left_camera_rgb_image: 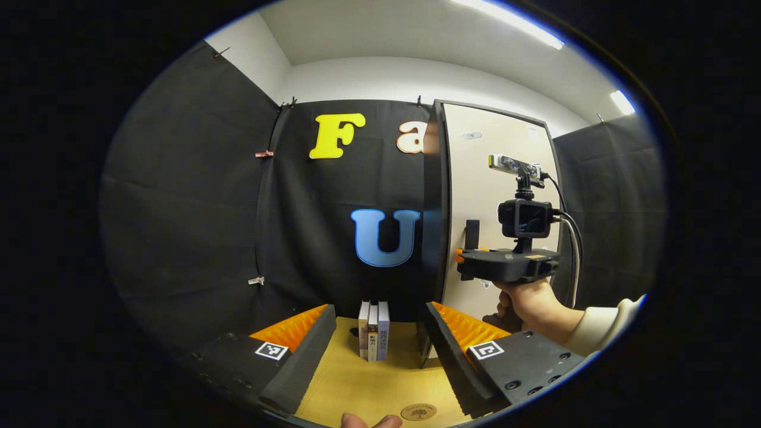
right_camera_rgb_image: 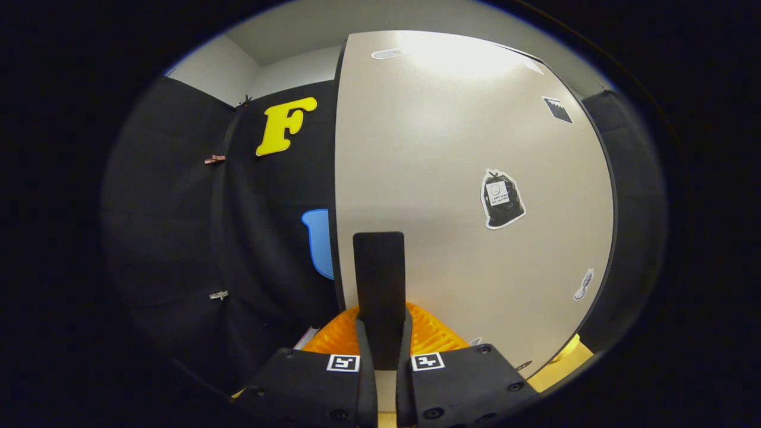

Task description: Open the cabinet door with the right hand, grasp the bottle in the cabinet with the left hand and place it on the coaster, then close the cabinet door with the right hand.

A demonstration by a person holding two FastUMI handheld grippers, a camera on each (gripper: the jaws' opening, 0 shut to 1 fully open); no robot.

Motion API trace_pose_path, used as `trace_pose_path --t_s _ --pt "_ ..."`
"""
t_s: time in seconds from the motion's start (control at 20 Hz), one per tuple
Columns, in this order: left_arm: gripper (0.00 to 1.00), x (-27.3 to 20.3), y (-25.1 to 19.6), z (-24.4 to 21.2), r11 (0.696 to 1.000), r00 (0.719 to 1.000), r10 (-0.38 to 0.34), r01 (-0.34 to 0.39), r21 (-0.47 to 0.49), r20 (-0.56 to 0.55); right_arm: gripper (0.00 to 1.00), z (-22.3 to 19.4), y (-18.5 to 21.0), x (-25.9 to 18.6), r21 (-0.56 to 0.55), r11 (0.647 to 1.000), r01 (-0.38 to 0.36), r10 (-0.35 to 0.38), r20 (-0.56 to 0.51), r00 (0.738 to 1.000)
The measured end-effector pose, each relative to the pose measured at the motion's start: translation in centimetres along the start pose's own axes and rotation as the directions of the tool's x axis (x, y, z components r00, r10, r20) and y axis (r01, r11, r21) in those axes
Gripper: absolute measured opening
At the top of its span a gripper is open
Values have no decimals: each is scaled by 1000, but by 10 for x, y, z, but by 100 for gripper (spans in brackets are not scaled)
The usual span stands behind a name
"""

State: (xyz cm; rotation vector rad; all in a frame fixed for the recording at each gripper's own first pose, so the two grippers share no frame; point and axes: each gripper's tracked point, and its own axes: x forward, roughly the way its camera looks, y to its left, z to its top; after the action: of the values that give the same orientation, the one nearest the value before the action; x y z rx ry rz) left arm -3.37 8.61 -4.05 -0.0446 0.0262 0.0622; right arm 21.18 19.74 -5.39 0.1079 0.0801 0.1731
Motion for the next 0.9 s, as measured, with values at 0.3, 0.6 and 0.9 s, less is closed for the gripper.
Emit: trace_pose_path --t_s 0.3,0.6,0.9 --pt "94 -11 -24 5 1000 1000 -25 25 -2 19 17 6 -4 -60 14 997 -81 81 -2 997" --pt "94 -19 -48 10 999 999 -38 38 -16 19 17 5 -27 -122 36 992 -119 120 -28 992" --pt "95 -26 -74 17 998 998 -56 57 -25 33 16 11 -58 -167 25 992 -127 128 -40 991"
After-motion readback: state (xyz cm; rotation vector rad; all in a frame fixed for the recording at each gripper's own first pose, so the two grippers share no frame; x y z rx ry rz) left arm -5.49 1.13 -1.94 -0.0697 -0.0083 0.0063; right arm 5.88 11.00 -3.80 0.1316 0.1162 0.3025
